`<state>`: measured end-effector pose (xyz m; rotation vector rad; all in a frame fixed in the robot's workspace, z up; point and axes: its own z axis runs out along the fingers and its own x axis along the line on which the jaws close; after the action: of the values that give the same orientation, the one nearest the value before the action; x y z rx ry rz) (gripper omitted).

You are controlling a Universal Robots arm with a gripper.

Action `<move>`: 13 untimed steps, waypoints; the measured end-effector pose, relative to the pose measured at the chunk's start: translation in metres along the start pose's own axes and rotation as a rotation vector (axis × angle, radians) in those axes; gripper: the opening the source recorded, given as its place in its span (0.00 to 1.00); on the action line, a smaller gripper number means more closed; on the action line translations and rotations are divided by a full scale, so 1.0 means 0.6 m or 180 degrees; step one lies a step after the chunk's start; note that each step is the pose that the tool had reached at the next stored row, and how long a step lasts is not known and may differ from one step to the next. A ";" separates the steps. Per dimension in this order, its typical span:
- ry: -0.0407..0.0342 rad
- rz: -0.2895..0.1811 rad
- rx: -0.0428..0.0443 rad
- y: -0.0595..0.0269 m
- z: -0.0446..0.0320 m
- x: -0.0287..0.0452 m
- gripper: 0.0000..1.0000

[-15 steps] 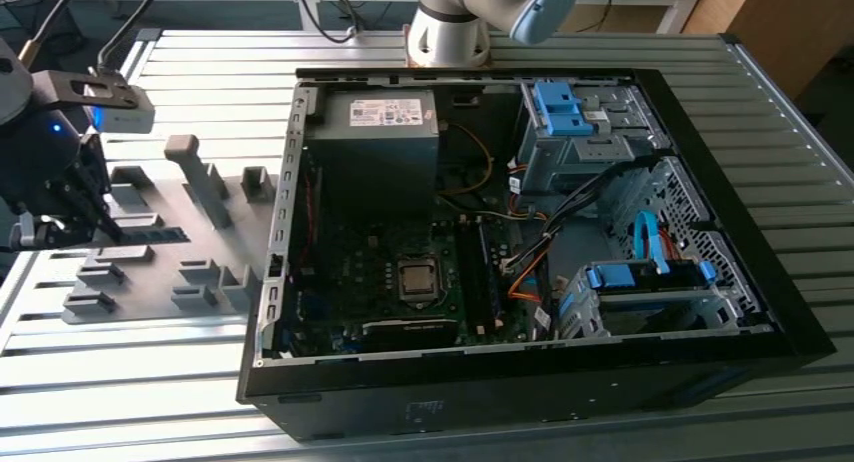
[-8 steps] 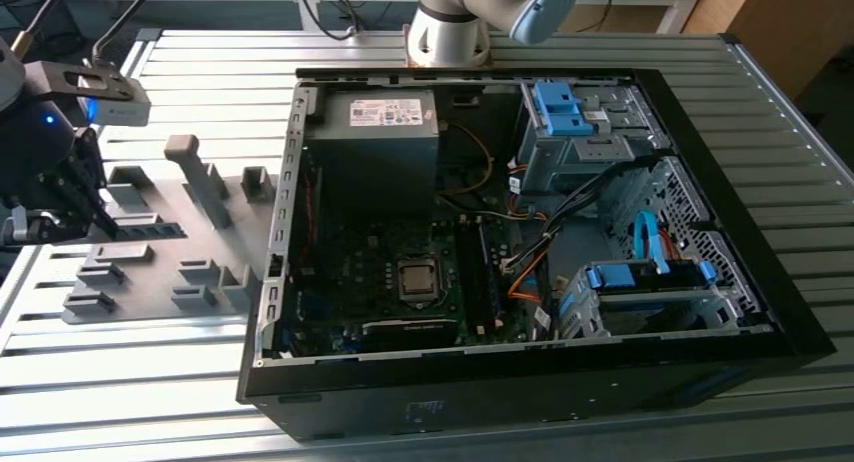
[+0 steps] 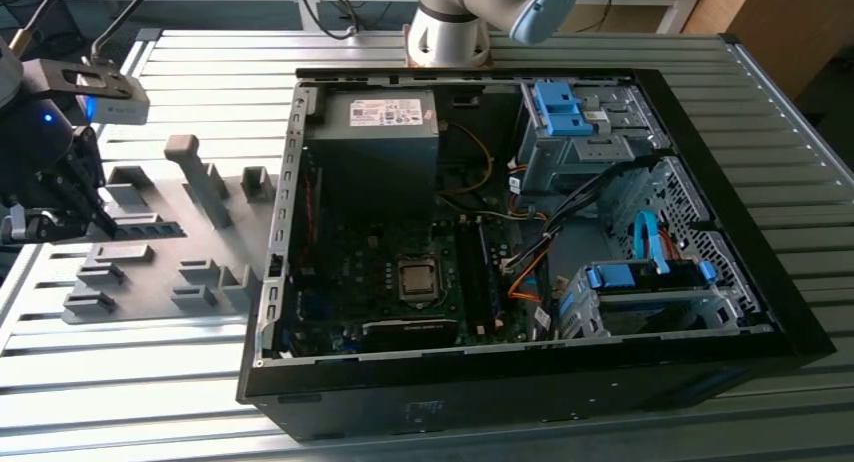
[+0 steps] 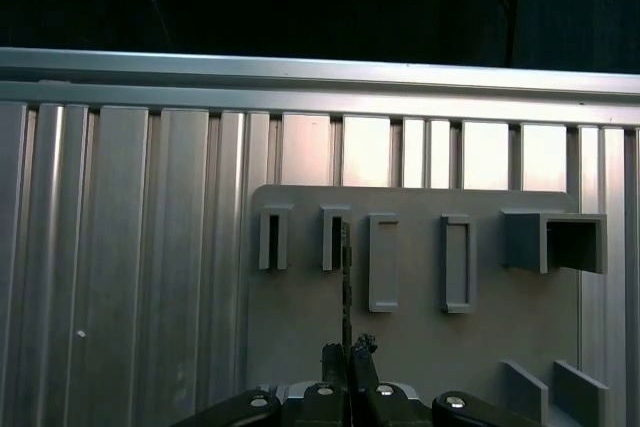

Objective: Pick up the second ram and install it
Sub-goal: 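Pick up the second ram and move it above second insertion slot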

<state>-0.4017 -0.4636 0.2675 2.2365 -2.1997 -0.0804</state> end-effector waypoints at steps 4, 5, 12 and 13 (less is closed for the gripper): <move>0.0000 0.0000 0.0000 0.000 -0.002 0.000 0.14; 0.0000 0.0000 0.0000 0.000 -0.003 0.000 0.14; 0.0000 0.0000 0.0000 0.000 -0.011 0.000 0.14; 0.0000 0.0000 0.0000 0.000 -0.012 0.000 0.14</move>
<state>-0.4017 -0.4636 0.2745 2.2366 -2.1997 -0.0803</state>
